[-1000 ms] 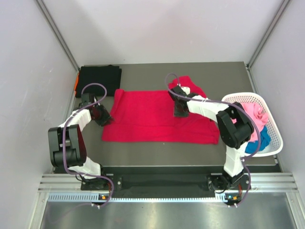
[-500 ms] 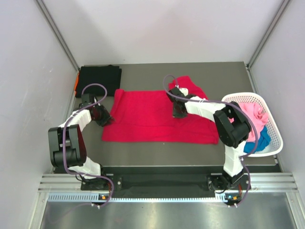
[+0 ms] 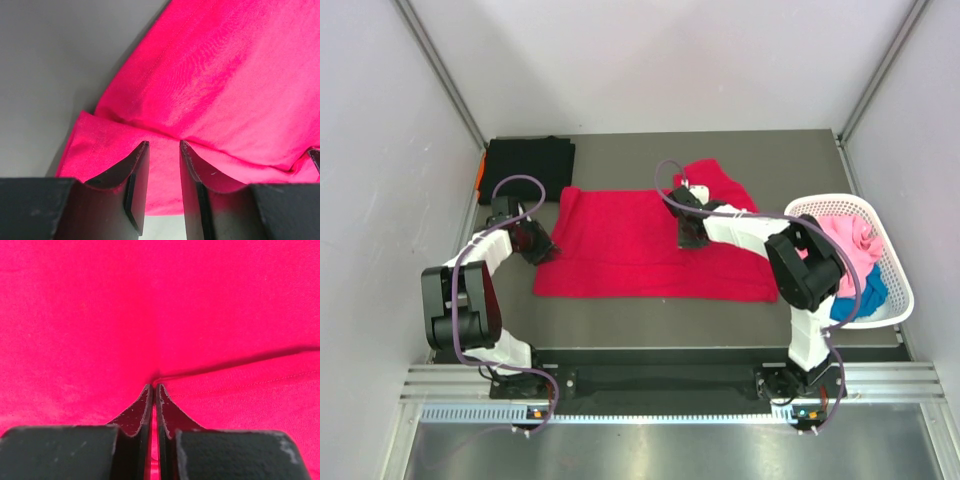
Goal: Fold and stack the t-shirts
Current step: Fold the tshirt
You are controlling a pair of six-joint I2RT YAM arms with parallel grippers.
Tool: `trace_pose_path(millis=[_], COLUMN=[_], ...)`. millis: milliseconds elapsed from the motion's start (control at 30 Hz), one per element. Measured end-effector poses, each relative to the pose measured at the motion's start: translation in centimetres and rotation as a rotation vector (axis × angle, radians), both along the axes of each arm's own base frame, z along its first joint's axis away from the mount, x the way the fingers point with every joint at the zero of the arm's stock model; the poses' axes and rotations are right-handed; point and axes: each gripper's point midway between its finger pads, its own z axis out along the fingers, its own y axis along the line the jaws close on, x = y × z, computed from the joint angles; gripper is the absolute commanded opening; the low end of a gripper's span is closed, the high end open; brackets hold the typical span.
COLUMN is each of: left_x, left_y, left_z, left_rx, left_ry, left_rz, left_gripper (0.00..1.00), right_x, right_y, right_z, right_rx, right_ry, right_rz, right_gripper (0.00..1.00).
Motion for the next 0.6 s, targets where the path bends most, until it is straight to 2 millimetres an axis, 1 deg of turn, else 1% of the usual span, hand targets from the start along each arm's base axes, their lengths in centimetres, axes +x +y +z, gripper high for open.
trace_pose_path(millis=[267, 500, 600], left_x=[0.0, 0.9, 1.2], left_y=[-0.4, -0.8, -0.9], left_z=[0.1, 0.9, 1.1], left_rx=[-0.012, -0.015, -0.013], left_ry=[0.003, -0.023, -0.035], left_rz=[0.005, -0.001, -0.003], left_gripper=[0.36, 0.36, 0.38], right_x=[-0.4, 0.2, 0.2], right_y=[0.8, 0.6, 0.5], right_z=[0.2, 1.4, 1.7], right_rx=[-0.016, -0.021, -0.004], right_ry=[-0.021, -0.069, -0.092], right_rz=[0.026, 0.008, -0.004], right_gripper=[0.01, 0.01, 0.02])
